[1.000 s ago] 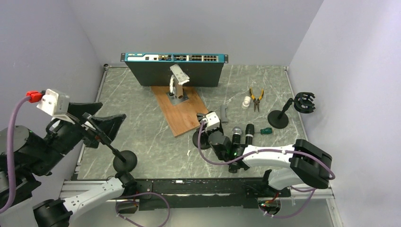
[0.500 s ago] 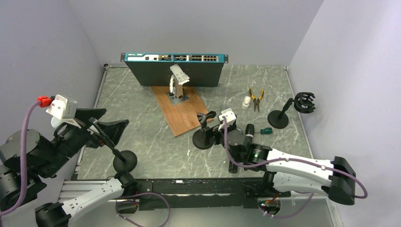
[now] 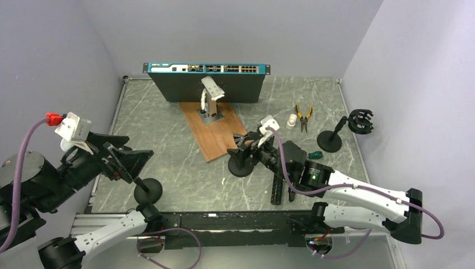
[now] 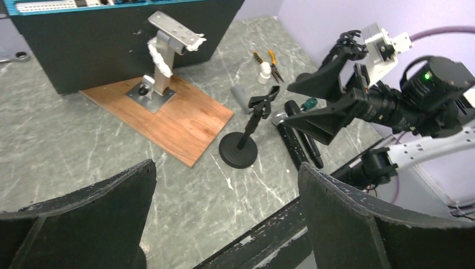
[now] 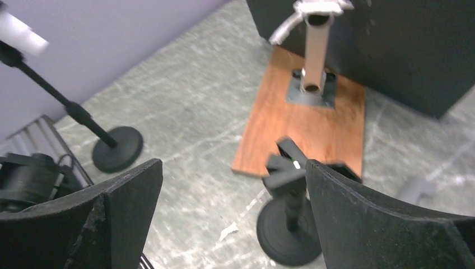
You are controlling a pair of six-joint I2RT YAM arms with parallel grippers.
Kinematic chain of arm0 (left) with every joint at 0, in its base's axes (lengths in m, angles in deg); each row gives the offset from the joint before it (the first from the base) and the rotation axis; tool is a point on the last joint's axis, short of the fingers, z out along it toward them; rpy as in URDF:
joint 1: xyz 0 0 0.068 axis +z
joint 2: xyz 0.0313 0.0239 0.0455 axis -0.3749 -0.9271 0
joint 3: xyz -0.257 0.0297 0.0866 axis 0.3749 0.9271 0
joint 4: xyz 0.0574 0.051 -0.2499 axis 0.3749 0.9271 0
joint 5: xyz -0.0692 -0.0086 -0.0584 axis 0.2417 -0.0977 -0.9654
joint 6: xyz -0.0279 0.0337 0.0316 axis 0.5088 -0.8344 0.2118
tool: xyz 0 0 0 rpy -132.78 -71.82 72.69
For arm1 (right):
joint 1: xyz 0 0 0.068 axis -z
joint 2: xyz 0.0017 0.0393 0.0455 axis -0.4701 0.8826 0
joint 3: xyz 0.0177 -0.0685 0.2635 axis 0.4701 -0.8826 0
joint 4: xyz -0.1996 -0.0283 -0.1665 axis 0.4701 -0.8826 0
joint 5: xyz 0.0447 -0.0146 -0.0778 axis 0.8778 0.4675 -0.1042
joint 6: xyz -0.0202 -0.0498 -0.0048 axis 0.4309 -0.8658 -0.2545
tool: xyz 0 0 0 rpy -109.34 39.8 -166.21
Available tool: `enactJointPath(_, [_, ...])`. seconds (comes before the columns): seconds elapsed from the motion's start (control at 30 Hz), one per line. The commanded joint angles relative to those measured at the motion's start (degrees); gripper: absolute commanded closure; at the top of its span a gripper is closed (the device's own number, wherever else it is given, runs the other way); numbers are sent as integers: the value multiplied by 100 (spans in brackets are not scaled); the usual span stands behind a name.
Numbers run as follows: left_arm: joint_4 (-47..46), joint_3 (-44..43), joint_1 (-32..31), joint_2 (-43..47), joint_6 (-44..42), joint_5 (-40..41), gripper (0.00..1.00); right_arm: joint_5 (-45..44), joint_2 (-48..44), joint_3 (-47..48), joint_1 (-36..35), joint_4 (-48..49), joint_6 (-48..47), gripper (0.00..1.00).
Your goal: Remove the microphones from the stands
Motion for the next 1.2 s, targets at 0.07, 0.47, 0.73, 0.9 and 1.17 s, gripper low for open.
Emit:
enactJointPath(0.07, [-618, -340, -9, 205, -27, -606, 1, 1318, 746, 1202, -27, 516, -489, 0])
enactJointPath(0.47, [-1067, -536, -14, 804, -156, -607, 1, 3262, 3852, 3862, -117, 1746, 156, 0])
enactJointPath(0.73, [-103, -536, -9, 1224, 478, -552, 1, 4195, 5350, 5138, -169, 2047, 421, 0])
enactJointPath(0.9, [52, -570, -9, 1508, 707, -544, 2, 4692, 6025, 5681, -312, 1926, 96, 0])
enactJointPath(1.17, [290, -410, -9, 1691, 743, -320, 4, 4726, 6513, 6036, -444, 1511, -545, 22])
